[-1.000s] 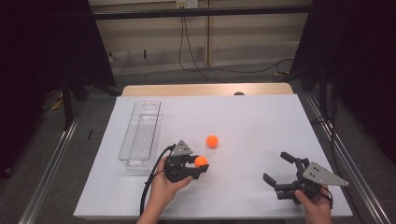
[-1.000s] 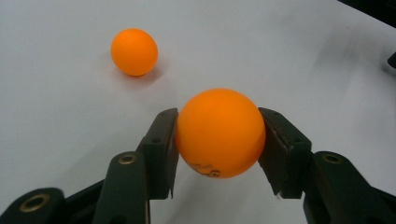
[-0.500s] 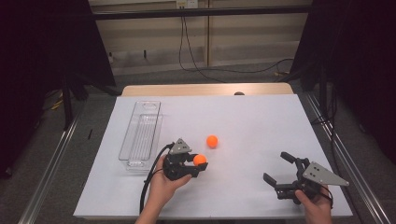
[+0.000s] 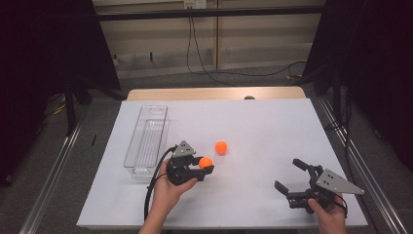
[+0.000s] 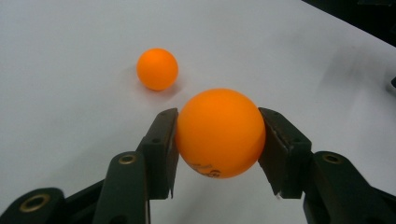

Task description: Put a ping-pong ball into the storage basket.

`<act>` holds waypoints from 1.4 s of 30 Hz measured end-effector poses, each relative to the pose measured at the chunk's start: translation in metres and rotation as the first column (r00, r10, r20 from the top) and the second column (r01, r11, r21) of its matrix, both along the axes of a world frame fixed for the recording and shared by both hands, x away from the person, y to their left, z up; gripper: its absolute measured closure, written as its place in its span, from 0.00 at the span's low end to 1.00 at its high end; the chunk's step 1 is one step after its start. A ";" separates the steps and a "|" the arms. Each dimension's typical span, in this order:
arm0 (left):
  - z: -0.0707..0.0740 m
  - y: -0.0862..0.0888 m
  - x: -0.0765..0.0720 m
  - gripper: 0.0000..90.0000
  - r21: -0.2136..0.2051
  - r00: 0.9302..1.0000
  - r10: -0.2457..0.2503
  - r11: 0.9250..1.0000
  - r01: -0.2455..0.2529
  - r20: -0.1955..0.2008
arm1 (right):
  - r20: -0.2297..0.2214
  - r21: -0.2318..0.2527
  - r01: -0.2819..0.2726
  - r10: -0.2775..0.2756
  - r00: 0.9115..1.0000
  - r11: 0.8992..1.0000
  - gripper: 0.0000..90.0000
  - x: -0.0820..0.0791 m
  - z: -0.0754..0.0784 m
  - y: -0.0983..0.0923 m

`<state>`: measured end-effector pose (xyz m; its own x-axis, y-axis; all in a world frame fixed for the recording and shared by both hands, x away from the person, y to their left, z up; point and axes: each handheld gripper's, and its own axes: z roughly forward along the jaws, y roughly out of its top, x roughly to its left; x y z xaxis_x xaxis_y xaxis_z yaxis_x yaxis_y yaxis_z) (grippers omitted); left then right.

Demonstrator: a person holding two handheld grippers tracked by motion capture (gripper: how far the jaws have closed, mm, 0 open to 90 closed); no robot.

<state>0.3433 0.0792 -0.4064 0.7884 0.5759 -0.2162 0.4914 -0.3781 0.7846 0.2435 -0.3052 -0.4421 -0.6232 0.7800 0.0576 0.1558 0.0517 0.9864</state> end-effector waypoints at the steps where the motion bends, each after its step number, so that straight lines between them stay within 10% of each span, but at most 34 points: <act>1: 0.000 0.000 0.000 0.57 -0.001 1.000 0.003 1.000 -0.003 0.000 | 0.000 -0.001 0.000 0.000 1.000 1.000 0.01 0.000 0.000 0.000; 42: 0.017 0.010 0.010 0.57 -0.027 0.998 0.060 0.998 -0.059 0.022 | 0.000 -0.001 -0.002 0.002 1.000 1.000 0.01 0.000 0.000 0.000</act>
